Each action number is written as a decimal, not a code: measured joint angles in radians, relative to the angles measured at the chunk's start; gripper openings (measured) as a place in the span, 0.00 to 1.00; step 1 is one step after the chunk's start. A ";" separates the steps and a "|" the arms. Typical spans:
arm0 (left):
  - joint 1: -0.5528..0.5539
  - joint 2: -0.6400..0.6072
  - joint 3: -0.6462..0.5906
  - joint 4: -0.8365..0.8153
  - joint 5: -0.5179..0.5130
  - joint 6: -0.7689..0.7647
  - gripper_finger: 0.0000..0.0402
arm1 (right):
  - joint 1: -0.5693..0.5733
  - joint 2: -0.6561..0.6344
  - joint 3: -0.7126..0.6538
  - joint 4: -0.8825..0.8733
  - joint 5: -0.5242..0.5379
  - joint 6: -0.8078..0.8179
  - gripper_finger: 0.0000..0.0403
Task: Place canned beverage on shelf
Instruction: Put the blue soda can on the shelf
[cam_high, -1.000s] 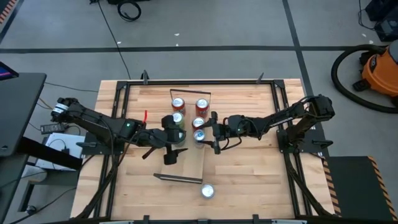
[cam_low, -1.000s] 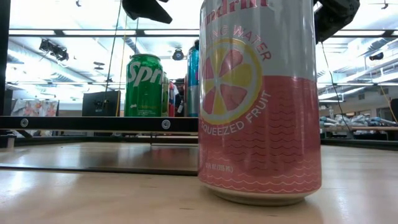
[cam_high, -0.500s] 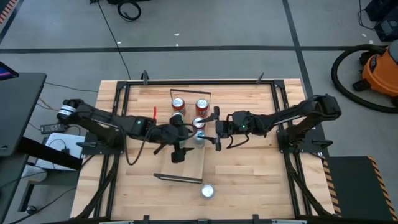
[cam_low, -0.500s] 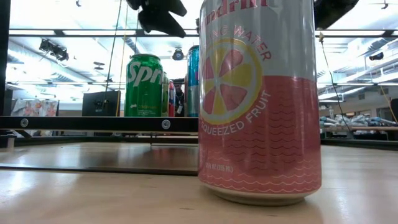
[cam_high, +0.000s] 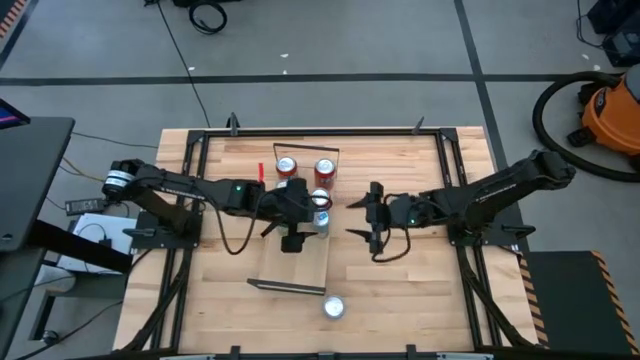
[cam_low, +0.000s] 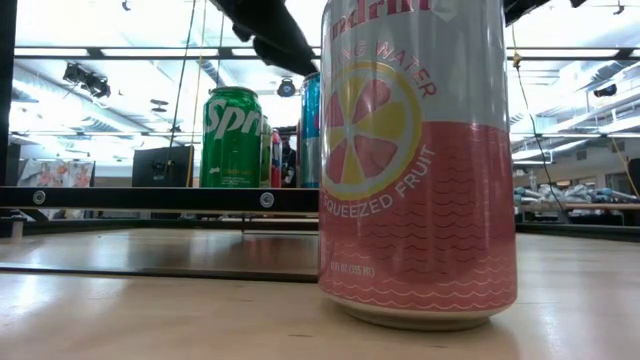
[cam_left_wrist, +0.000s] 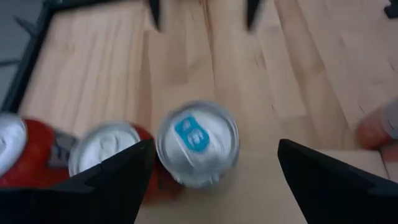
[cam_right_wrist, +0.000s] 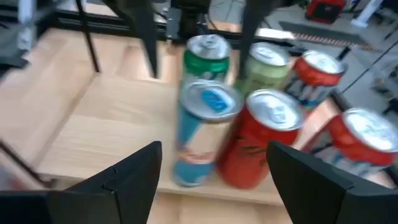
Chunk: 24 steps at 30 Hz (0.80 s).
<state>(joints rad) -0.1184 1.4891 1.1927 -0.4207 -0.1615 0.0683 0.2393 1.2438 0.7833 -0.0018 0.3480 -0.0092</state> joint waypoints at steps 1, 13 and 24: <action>0.002 0.001 0.000 0.016 0.001 0.016 0.88 | 0.016 0.000 -0.008 0.002 0.004 0.022 0.74; 0.073 0.051 -0.001 0.113 0.141 0.126 0.88 | 0.151 0.013 -0.205 0.239 0.137 0.154 0.74; 0.085 0.083 0.000 0.109 0.165 0.142 0.88 | 0.159 0.012 -0.296 0.388 0.168 0.156 0.74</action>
<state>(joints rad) -0.0335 1.5719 1.1927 -0.3121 0.0036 0.2104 0.3983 1.2557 0.4877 0.3867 0.5163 0.1471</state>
